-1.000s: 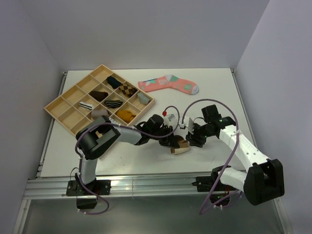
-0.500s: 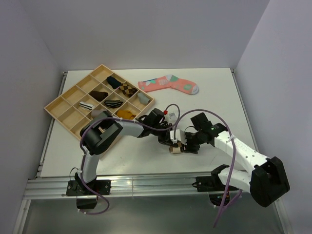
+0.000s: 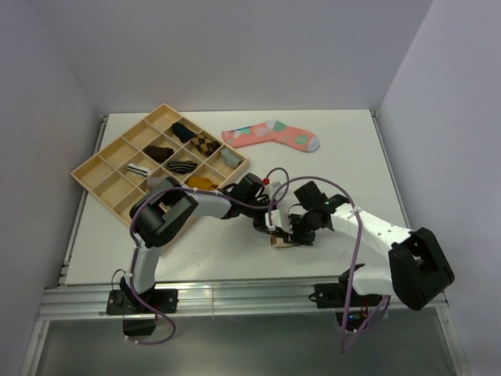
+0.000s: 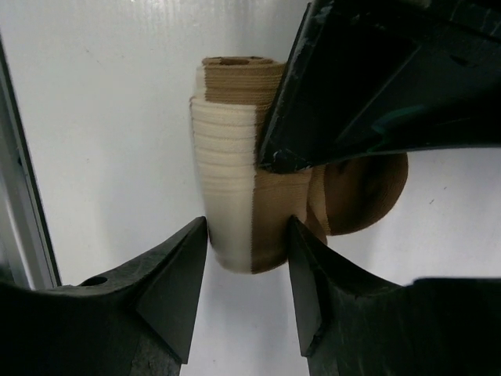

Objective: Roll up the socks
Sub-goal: Roll the sock at the center of the board.

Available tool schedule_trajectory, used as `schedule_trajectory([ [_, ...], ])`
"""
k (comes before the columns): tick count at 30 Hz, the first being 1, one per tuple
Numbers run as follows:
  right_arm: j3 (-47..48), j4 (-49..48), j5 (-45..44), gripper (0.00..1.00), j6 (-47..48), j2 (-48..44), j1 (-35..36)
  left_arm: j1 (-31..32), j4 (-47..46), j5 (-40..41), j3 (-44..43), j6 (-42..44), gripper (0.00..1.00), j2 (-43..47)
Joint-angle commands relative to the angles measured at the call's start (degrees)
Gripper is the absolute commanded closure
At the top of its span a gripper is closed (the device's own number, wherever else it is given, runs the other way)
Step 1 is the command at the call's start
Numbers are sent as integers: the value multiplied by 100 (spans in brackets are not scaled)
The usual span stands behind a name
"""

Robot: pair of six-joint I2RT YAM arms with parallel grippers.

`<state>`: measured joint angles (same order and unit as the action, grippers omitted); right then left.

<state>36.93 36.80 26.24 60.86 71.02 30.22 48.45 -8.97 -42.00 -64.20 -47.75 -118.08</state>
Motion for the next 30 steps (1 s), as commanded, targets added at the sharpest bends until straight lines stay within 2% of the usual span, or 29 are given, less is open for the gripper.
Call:
schedule_trajectory([
  [1,297,47,39,52,-258,359,72,-11,678,341,-13,257,100,-338],
  [3,498,117,118,57,-452,691,63,-11,424,272,22,126,99,-321],
  [4,569,117,92,64,-548,815,63,-2,292,236,74,56,98,-286],
  [7,842,257,74,74,-777,1325,37,-2,-262,340,328,-208,94,-41],
  [10,1193,712,337,82,-795,1800,-120,-2,-517,796,566,-226,87,293],
  [11,1281,811,425,83,-778,1888,-182,-2,-587,920,637,-261,82,373],
  [16,1721,1347,715,85,-760,2336,-551,7,-1525,1764,1401,-393,70,1153],
  [22,2292,2164,891,84,-532,3074,-780,16,-2836,2749,2605,-499,64,2227],
  [27,3127,2911,1146,84,-373,3943,-991,392,-3339,3741,3159,414,59,2895],
  [30,3382,3018,1112,84,-531,4199,-1070,665,-3139,3936,2976,1134,58,2905],
])
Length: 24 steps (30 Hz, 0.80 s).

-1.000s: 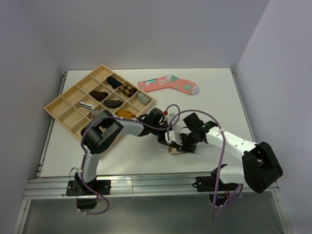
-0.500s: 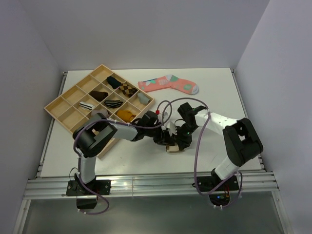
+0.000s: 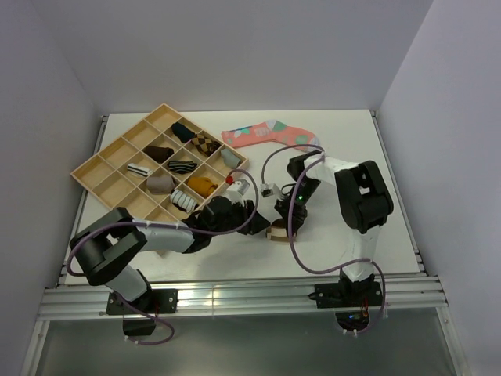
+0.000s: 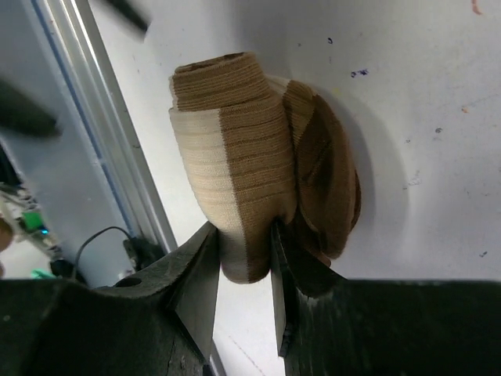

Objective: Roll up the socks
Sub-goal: Roll the sock at the center of the board.

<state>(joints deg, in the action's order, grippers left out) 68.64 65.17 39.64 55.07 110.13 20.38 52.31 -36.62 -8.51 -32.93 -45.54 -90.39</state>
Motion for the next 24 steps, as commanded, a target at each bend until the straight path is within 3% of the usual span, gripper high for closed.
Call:
schedule_trajectory([
  [1,263,207,-246,84,-13,351,-104,331,-302,562,-231,1063,57,101],
  [14,624,549,-237,84,-119,659,-245,429,199,-62,-1083,2180,50,-786],
  [24,747,603,-343,84,-268,774,-280,429,138,-643,-1199,2172,49,-1297],
])
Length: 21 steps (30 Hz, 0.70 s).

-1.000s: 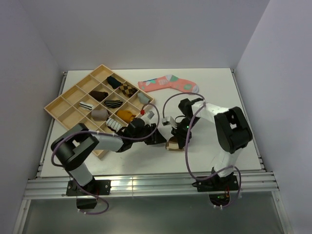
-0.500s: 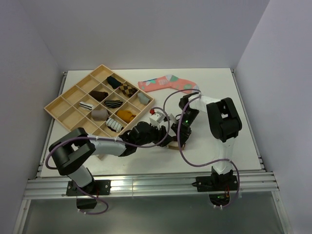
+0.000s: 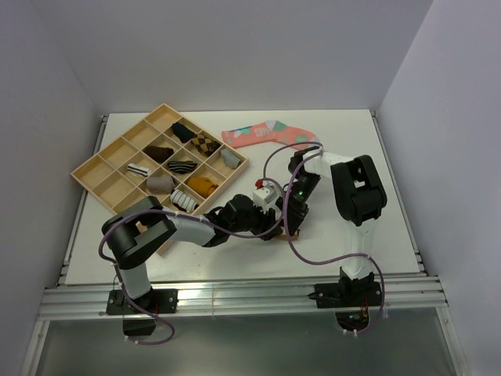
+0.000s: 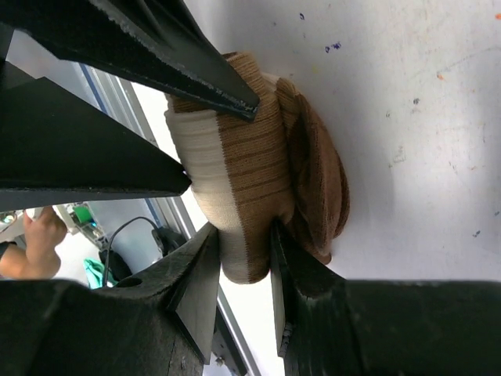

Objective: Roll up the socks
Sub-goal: Roll the sock at the center of the board.

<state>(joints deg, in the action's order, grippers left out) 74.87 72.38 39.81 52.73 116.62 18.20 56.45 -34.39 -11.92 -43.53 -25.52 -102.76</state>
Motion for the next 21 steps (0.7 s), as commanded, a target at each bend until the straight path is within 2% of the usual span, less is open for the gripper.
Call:
schedule_trajectory([
  [1,124,-145,-378,84,-70,116,-62,16,-103,-319,-130,118,50,-95],
  [6,-34,-496,-483,82,-307,-60,-62,16,116,-170,-217,-6,56,-340],
  [7,-138,-575,-509,81,-368,-182,-62,16,178,-170,-252,-41,66,-385],
  [9,-288,-916,-632,75,-526,-349,-62,24,301,-240,-384,-76,76,-587],
  [10,-437,-1023,-702,73,-579,-550,-53,33,467,-232,-428,-85,85,-648],
  [13,-692,-1463,-887,67,-773,-928,-53,112,643,-188,-569,-129,100,-807],
  [21,-1123,-2175,-1072,55,-1396,-1975,-79,165,1145,41,-736,-261,100,-904],
])
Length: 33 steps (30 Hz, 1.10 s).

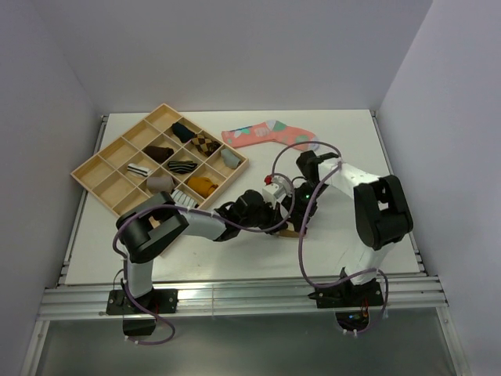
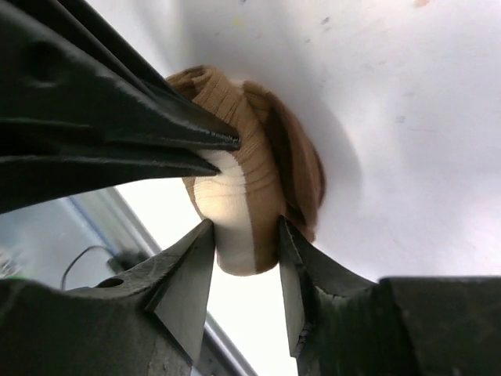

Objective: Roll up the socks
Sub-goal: Roll the sock at the center of the board.

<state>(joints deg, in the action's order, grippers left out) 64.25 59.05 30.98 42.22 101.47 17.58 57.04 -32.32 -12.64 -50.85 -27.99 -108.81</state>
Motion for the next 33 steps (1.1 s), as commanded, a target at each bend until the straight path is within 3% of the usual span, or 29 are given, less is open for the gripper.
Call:
schedule_trajectory([
  [1,-122,-912,-206,55,-415,-644,-36,106,1016,104,-65,-22,100,-316],
  [20,-1195,-1686,-102,46,-240,-2527,-641,-17,1807,-212,-557,-427,100,-720],
  [33,-1871,-1167,233,45,1552,-3282,-976,-272,2685,-1047,-1058,-453,100,-905],
])
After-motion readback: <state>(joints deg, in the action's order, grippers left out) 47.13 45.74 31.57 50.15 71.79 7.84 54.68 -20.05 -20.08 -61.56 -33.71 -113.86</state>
